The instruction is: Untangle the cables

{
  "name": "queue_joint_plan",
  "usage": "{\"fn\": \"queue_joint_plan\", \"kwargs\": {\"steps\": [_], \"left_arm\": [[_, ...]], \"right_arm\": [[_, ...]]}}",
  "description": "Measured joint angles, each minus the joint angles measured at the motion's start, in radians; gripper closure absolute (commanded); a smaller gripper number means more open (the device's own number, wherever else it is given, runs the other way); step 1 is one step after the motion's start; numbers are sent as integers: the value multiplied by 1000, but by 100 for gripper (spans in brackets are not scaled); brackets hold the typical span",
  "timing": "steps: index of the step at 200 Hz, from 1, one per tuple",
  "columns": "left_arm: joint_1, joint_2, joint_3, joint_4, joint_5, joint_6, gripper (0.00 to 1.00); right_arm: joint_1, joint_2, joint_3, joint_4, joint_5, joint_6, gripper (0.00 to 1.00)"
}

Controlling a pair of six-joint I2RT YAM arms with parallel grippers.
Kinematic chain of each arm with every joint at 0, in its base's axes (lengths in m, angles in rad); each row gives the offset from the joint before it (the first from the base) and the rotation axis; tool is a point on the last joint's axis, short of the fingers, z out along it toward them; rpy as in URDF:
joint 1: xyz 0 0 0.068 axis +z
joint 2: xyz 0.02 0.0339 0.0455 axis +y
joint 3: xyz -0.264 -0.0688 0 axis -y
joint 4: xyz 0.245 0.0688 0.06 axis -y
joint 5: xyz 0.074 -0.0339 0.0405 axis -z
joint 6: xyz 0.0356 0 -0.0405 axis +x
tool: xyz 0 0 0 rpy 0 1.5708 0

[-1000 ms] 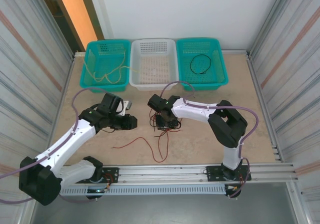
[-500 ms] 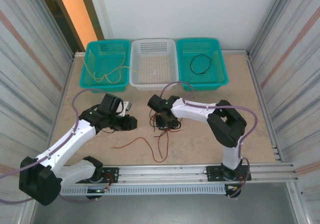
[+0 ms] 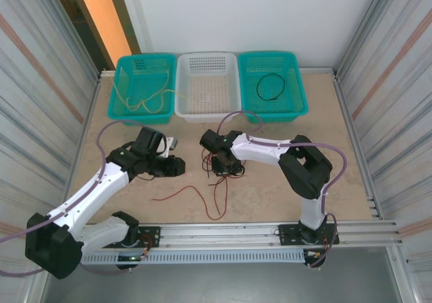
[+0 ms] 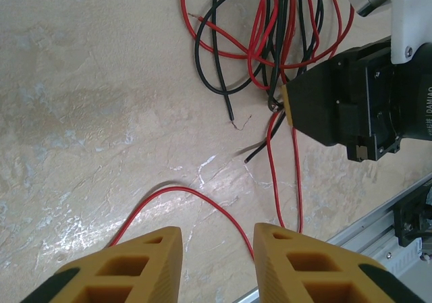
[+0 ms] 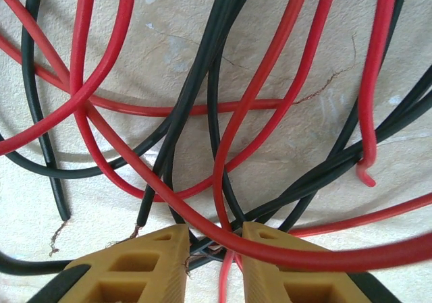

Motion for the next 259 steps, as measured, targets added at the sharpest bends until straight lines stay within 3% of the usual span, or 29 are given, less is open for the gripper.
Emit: {"fn": "queue_joint_plan", "kwargs": {"steps": [44, 69, 149, 178, 214, 259], "left_arm": [[0, 0, -2, 0, 0, 0, 59], [0, 0, -1, 0, 1, 0, 53], [-7, -106, -1, 148, 116, 0, 39], [-91, -123, 3, 288, 155, 25, 30], [-221, -65, 42, 413, 156, 89, 27], [-298, 42, 80, 476, 140, 158, 36]], "right_arm": [[11, -5, 0, -1, 15, -3, 100], [26, -51, 0, -6, 39, -10, 100], [54, -510, 30, 107, 51, -131, 100], [48, -590, 84, 169, 38, -164, 100], [11, -649, 130, 240, 3, -171, 100], [-40, -686, 168, 296, -47, -170, 100]]}}
